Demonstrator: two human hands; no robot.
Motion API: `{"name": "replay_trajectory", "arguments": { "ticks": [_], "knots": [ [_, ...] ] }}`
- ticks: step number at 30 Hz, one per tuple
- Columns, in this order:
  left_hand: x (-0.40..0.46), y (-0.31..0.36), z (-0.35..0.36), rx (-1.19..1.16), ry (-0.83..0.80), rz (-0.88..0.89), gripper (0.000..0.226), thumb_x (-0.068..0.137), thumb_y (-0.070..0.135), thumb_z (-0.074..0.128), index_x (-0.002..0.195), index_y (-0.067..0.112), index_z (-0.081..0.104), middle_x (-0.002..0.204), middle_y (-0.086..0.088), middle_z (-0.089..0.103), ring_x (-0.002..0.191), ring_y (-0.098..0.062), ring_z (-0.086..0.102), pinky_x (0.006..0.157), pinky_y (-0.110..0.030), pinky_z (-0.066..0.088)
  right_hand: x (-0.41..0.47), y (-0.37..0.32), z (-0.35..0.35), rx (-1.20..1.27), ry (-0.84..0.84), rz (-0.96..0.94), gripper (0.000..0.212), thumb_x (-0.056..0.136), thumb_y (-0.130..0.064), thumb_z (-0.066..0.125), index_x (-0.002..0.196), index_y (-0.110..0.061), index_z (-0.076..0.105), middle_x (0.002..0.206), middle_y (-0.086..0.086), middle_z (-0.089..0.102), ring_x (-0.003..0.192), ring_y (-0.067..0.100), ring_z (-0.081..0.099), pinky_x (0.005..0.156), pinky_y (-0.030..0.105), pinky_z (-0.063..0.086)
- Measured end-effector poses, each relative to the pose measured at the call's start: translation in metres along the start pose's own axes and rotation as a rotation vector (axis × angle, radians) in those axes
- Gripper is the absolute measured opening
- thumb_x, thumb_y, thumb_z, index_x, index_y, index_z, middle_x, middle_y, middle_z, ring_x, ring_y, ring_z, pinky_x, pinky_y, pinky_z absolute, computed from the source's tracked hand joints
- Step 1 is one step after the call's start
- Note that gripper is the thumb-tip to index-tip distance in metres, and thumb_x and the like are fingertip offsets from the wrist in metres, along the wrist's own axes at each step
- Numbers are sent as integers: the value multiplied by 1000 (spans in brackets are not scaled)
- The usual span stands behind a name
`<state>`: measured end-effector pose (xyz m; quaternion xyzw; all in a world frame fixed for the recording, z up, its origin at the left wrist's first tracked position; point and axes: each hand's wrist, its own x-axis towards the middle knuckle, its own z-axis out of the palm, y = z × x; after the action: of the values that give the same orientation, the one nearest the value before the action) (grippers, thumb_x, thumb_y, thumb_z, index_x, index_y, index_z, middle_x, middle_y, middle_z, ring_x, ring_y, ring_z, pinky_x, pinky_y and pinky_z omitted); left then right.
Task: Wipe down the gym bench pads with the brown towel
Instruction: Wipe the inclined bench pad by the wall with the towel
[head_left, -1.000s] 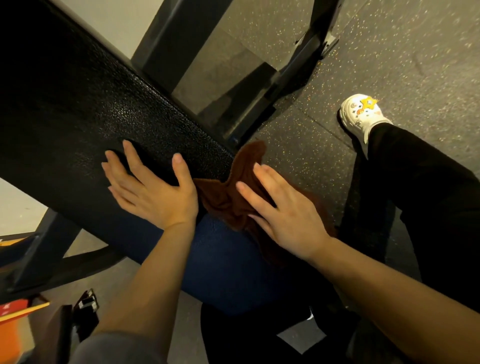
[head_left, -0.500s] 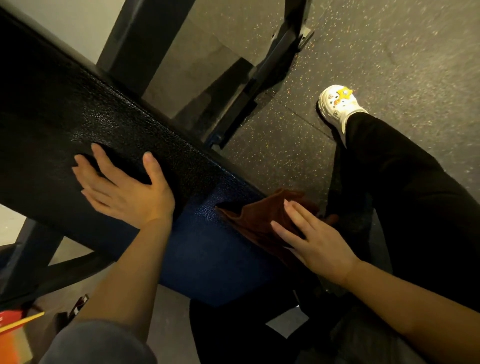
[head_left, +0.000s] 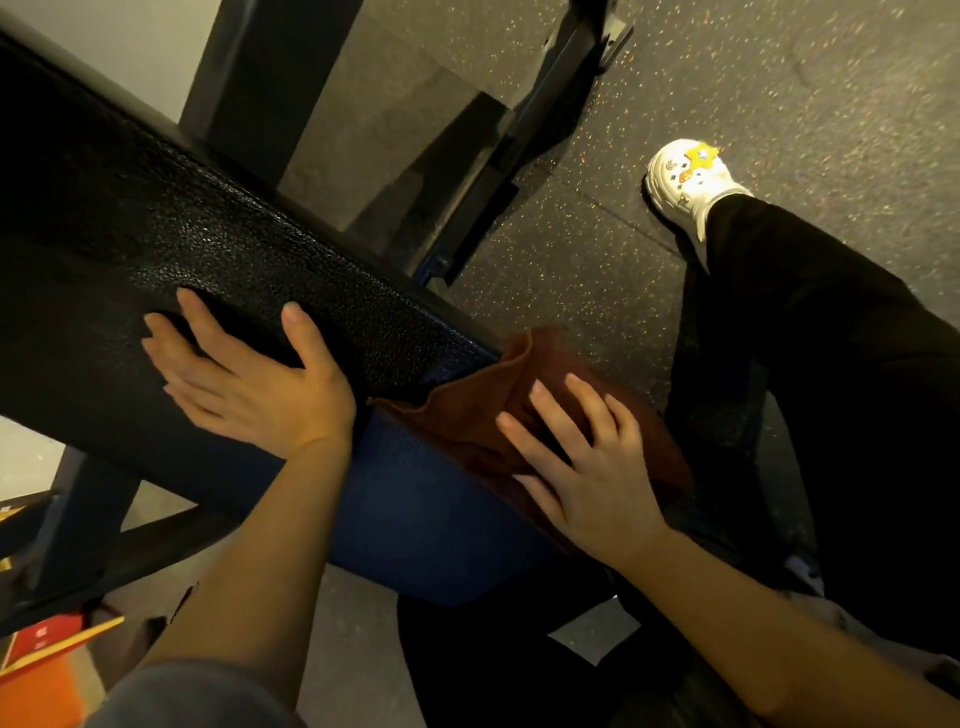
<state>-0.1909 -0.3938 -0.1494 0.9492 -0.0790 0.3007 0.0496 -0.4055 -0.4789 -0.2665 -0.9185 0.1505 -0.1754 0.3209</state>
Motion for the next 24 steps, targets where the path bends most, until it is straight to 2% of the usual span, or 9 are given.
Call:
{"name": "replay_trajectory", "arguments": {
  "ticks": [5,8,10,13,16,19,22,24],
  "knots": [
    [0,0,-3,8,-20,-12,77,96,62,30,153,11,30,160,-18,23,149,-36,18,120,-50,11,-38,4,-1,-60,-66,168,54,100,-49,39,150,-34,30,154,6,29,132,45,42,95,65,41],
    [-1,-3,-3,15,-32,-9,79,96,66,27,154,13,29,160,-17,23,149,-36,19,120,-50,11,-40,-8,-4,-75,-133,262,56,99,-49,37,152,-35,26,157,6,25,134,48,38,98,70,36],
    [-1,-6,-1,27,-34,-11,81,95,69,24,155,15,28,160,-16,24,149,-35,20,120,-50,11,-36,-19,-9,-24,-164,344,55,94,-46,39,148,-35,31,158,6,24,136,49,36,97,75,34],
    [1,-8,3,40,-39,-16,85,93,74,19,155,17,29,159,-14,26,148,-36,23,120,-50,14,-13,-31,-18,66,-141,492,53,92,-45,38,143,-31,34,158,6,26,134,47,40,96,77,33],
    [-1,-4,3,46,-17,-10,84,94,72,20,154,16,30,159,-15,27,148,-37,24,120,-50,14,21,-43,-22,138,-81,586,55,96,-46,33,148,-30,26,155,4,38,131,42,47,98,73,35],
    [-1,-3,1,42,1,3,82,94,70,22,153,14,31,158,-15,27,148,-35,24,120,-49,14,30,-45,-23,149,-90,617,60,97,-47,32,153,-31,18,148,3,48,129,36,49,99,69,37],
    [-2,-4,-1,36,-2,1,85,93,72,18,154,14,30,159,-15,26,149,-35,22,120,-48,13,3,-35,-20,84,-178,587,61,96,-52,33,152,-30,22,146,5,48,129,36,48,98,70,37],
    [-1,-5,0,38,-26,3,84,95,71,19,154,13,29,159,-17,25,149,-37,21,120,-50,12,-19,-24,-18,105,-217,664,64,96,-60,30,152,-32,21,146,7,46,131,38,45,96,72,38]
  ]
}}
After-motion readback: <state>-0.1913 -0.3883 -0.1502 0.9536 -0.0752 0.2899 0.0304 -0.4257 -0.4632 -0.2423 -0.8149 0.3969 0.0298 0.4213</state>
